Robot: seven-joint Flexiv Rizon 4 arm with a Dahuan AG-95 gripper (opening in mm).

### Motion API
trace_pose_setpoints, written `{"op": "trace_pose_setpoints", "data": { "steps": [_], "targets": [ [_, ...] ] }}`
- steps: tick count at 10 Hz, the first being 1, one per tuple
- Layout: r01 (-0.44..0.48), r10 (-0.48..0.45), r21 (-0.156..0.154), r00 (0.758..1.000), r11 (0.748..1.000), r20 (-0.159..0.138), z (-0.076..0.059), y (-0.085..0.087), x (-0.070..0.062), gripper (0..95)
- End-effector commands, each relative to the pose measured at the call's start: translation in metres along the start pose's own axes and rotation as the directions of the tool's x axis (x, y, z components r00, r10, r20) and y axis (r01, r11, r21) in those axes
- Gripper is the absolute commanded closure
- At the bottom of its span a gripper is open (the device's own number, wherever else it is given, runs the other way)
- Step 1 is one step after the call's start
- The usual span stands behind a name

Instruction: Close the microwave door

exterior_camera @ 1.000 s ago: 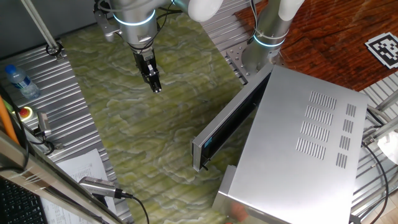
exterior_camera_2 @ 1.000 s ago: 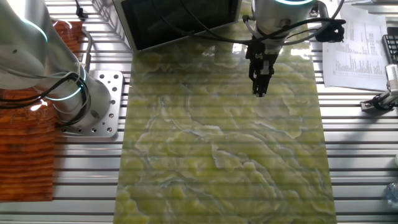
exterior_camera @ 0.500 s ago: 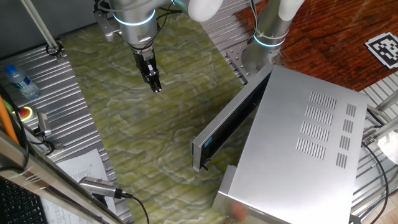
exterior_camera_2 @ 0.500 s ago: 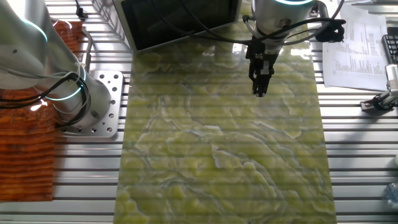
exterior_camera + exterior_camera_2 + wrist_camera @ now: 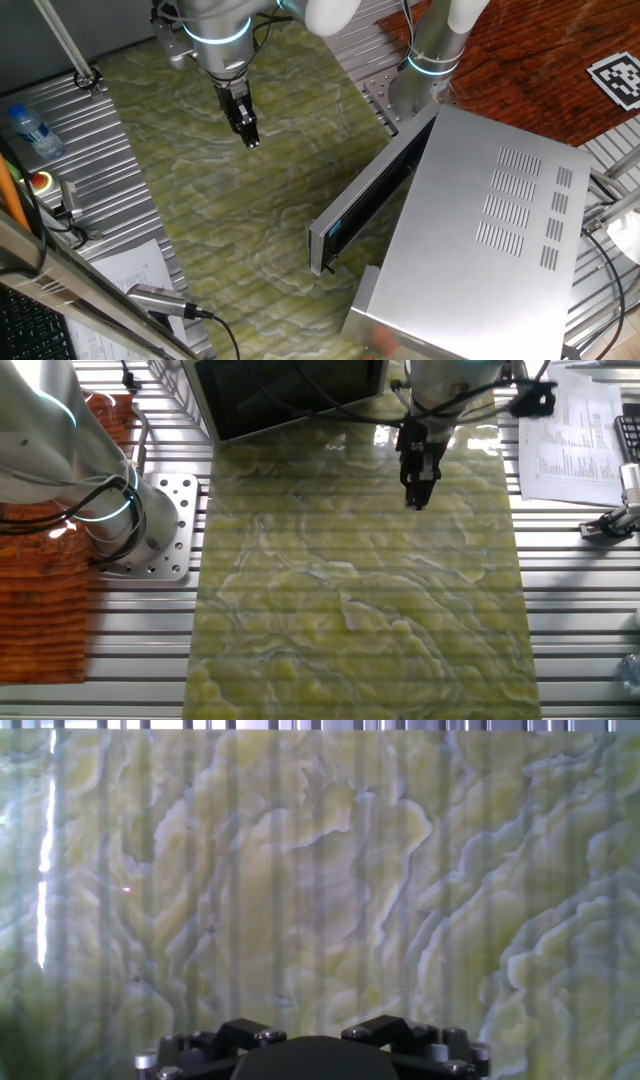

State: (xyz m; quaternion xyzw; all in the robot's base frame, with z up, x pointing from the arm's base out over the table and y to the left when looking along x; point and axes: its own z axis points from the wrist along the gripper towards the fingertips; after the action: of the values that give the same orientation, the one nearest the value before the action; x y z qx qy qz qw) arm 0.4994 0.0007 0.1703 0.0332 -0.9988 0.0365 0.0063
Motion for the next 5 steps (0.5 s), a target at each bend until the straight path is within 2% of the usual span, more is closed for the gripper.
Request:
{"op": "trace_pose_setpoints", "data": {
  "steps": [1,3,5],
  "targets": [
    [0.101,-0.099,0.094,0.995,0.990,-0.031,-0.0005,0.0001,0.0004,95.0],
    [0.126,-0.125,0.052,0.992,0.991,-0.031,-0.0016,0.0010,0.0007,95.0],
    [0.154,-0.155,-0.046,0.988,0.987,-0.016,-0.0052,0.0038,-0.0014,95.0]
  ]
}}
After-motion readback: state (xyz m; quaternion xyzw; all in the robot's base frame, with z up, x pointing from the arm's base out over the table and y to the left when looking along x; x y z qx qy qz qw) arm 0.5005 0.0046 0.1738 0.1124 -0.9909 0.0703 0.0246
